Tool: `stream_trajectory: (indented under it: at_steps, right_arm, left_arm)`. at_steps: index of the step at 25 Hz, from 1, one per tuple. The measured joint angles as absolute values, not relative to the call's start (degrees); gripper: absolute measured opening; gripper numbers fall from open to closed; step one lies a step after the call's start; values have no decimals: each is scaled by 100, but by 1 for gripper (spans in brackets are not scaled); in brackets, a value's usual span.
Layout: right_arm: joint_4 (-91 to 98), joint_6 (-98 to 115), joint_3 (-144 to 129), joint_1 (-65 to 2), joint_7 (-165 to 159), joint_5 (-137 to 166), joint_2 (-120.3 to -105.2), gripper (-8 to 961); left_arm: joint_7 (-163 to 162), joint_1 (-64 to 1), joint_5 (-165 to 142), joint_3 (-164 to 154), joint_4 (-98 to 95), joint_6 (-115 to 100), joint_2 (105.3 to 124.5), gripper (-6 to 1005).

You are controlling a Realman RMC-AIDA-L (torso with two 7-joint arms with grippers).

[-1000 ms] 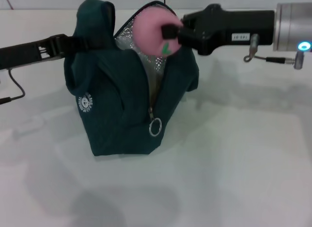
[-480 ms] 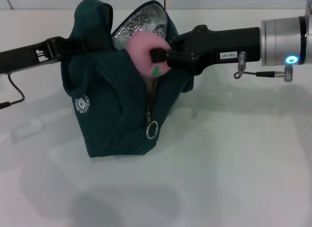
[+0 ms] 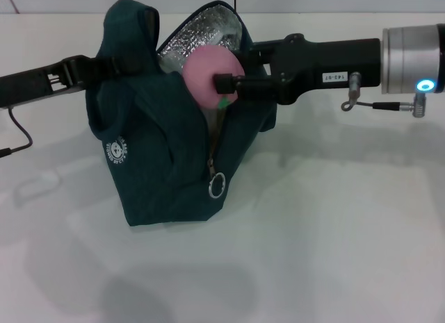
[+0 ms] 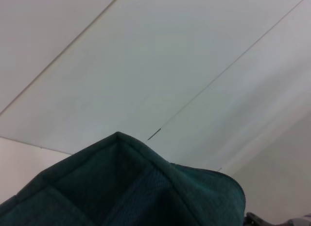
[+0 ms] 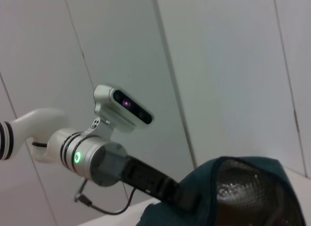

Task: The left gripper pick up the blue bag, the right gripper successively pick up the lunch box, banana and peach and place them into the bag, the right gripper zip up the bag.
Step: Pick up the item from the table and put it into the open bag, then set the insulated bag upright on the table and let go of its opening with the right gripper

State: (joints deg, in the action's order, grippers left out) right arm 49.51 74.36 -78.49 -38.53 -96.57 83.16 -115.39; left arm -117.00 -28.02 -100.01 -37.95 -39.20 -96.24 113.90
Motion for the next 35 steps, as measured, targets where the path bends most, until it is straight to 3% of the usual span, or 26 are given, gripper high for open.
stream_trajectory:
  at_steps: [3, 13, 16, 21, 24, 27, 35]
  right_arm:
    - [4980, 7519, -7686, -3789, -9658, 8303, -11543, 501]
    - [5305, 7942, -6764, -3313, -10019, 8107, -11531, 662]
    - [5282, 7934, -6404, -3177, -10703, 8136, -11426, 658]
    - [4402, 7872, -6288, -3281, -11742, 8176, -11095, 651]
    - [3693, 7791, -6276, -3503, -11890, 8220, -11039, 646]
    - [3152, 7682, -6280, -3750, -11886, 8226, -11098, 642]
    - [2844, 7355, -6326, -4208, -11859, 8326, -11506, 620]
  left_arm:
    - [-11692, -2797, -10001, -3793, -3919, -9624, 11390, 37]
    - [-11689, -2778, -10021, -3794, -3916, -9624, 11390, 37]
    - [-11683, -2777, -10041, -3816, -3913, -9624, 11390, 37]
    - [-11662, -2793, -10048, -3823, -3911, -9624, 11407, 37]
    - [-11653, -2809, -10050, -3823, -3911, -9623, 11420, 37]
    - [-11625, -2821, -10053, -3824, -3911, -9623, 11435, 37]
    - [-11610, -2840, -10075, -3832, -3911, -9623, 11458, 37]
